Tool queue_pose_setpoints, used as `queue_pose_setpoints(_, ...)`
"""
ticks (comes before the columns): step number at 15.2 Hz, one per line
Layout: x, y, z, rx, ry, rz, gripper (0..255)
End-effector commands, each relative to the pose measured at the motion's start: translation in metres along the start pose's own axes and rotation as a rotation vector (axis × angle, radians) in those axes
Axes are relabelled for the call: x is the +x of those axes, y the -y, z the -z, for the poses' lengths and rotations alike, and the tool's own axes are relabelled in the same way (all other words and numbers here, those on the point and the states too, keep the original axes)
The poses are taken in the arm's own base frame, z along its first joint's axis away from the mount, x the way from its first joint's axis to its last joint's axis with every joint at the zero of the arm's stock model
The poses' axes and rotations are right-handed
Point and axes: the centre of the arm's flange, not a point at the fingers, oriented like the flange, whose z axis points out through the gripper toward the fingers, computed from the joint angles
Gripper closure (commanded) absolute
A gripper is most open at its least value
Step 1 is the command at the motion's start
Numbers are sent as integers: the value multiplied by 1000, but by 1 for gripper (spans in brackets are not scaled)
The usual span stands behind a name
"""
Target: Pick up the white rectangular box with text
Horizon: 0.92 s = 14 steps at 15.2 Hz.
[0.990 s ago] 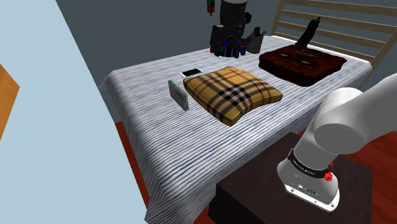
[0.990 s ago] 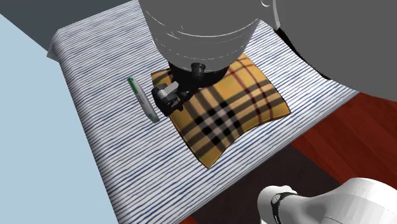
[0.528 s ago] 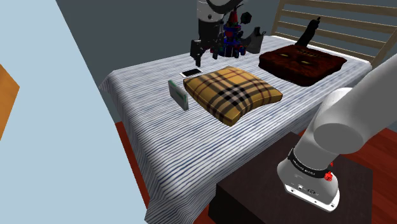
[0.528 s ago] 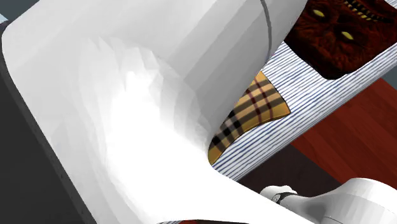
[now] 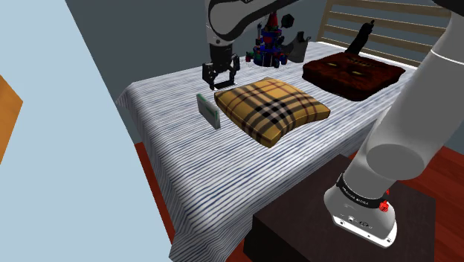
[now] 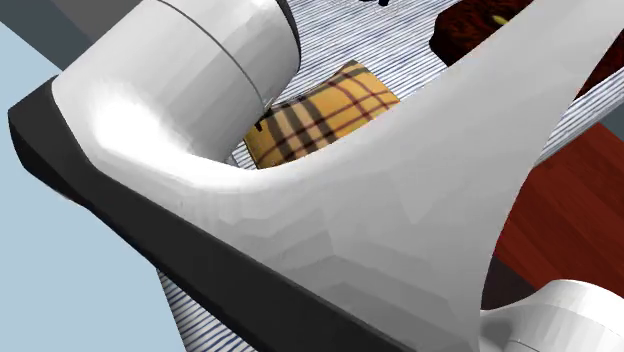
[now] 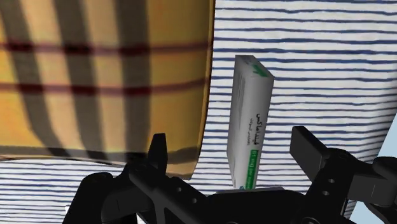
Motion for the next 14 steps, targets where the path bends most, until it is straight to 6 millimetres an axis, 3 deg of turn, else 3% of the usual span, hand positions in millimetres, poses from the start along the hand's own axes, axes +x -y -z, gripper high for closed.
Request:
queue_pose_setpoints(1,20,10,-21,2,9,-14,0)
queue_pose_setpoints(8,84,39,-86,10,39,-61,0)
queue_pose_setpoints(14,83,41,-113,10,39,-62,0)
